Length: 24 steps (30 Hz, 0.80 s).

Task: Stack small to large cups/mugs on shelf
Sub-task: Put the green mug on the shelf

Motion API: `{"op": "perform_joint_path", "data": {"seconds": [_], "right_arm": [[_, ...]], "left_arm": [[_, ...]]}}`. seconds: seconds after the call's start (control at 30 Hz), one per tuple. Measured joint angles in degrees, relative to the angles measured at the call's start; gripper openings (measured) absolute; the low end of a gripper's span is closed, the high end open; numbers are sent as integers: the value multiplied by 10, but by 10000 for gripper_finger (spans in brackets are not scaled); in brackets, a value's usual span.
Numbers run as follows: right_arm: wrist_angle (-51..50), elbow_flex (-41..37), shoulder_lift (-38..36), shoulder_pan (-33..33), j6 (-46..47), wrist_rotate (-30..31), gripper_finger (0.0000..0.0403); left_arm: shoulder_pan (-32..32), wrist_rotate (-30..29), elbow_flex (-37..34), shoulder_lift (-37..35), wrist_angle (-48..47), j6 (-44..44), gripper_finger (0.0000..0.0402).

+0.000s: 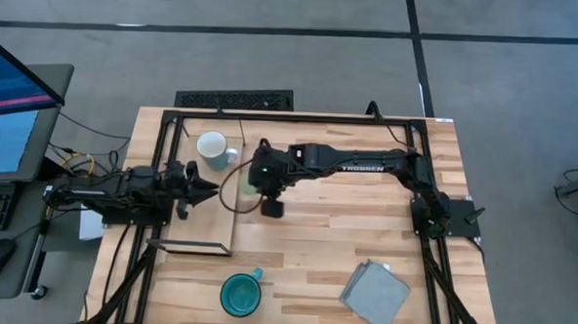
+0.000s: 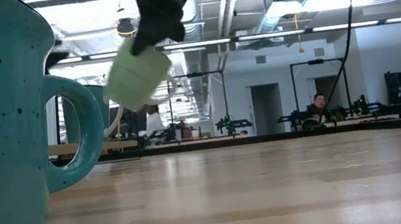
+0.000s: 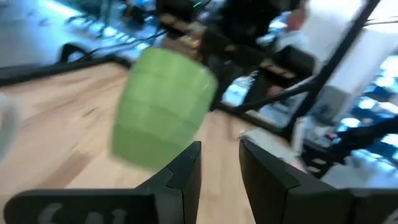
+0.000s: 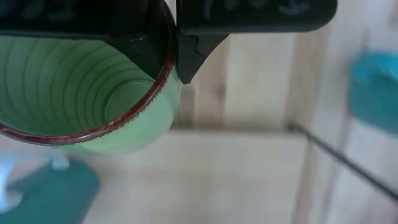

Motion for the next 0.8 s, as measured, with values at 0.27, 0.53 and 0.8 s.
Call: {"op": "perform_joint_path", "data": {"seconds": [0.27,0.53,0.8], "right_arm": [[90,0,3,-3,107,-28,21],[130,0,27,-2,149,-41,21],[151,17,75,5,166,-42,21]], "left_arm": [[0,80,1,0,90,10,98],[0,134,2,0,160,10,98],[0,160,9,-2,188,10,98]]}}
